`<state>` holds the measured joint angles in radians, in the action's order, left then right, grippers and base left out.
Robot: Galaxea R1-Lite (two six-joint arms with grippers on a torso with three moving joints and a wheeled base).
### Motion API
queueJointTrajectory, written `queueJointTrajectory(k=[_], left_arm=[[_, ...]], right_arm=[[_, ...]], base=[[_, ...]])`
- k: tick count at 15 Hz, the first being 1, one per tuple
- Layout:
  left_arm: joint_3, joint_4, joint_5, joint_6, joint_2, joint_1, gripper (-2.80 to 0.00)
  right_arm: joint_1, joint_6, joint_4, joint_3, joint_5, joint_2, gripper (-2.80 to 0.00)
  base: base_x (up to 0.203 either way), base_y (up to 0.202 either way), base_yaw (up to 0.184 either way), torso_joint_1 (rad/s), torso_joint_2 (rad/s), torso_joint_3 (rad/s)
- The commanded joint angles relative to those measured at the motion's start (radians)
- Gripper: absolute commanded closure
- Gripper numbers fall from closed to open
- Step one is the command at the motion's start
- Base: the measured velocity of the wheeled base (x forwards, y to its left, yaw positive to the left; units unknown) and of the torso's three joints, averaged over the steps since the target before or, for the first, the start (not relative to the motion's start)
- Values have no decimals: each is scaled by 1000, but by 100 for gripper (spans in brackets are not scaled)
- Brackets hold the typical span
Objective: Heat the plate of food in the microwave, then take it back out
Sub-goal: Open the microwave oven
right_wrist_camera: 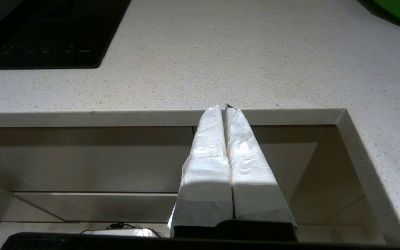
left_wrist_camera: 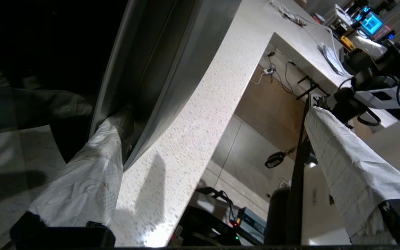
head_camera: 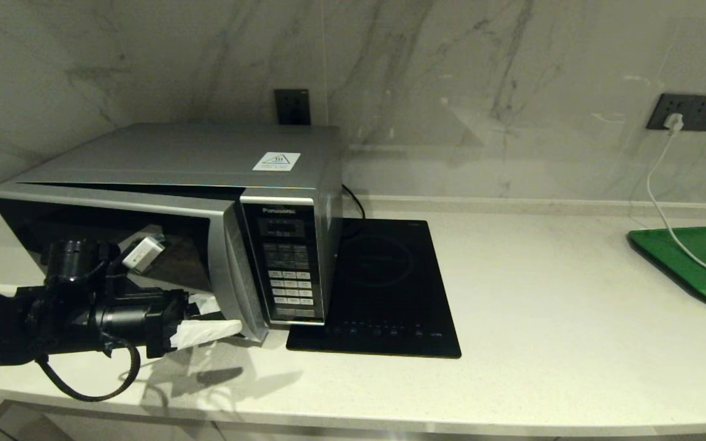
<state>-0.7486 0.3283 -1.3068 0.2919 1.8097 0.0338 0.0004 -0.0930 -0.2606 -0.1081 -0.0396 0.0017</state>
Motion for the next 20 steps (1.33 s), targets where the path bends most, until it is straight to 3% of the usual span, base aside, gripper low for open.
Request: queueJointTrajectory(k=[1,5,8,11,13,17,18,20], left_arm=[[49,2,-11,10,-47,25,-280],[75,3,73,19,-82,137,-280],[155,0,146,27,-208,308,-280],[238,1,332,89,-258,500,-280],[277,2,392,138,-316,617,-280],[246,-80,438,153,-616,675,-280],[199,-164,453,153,-703,664,-280],[-2,-443,495,153,-813,603,-280]], right_arm=[[1,-1,-2,1,0,0,0],[1,-1,-2,1,0,0,0],[1,-1,-2,1,0,0,0],[1,-1,-2,0,0,0,0],[1,-1,-2,-1,0,0,0],[2,-1,-2,-1,0,0,0],[1,-1,-2,0,0,0,0],[2,-1,-2,1,0,0,0]], base=[[0,0,0,0,0,0],[0,0,0,0,0,0],[0,0,0,0,0,0],[0,0,0,0,0,0],[0,0,0,0,0,0],[0,0,0,0,0,0],[0,0,0,0,0,0],[0,0,0,0,0,0]])
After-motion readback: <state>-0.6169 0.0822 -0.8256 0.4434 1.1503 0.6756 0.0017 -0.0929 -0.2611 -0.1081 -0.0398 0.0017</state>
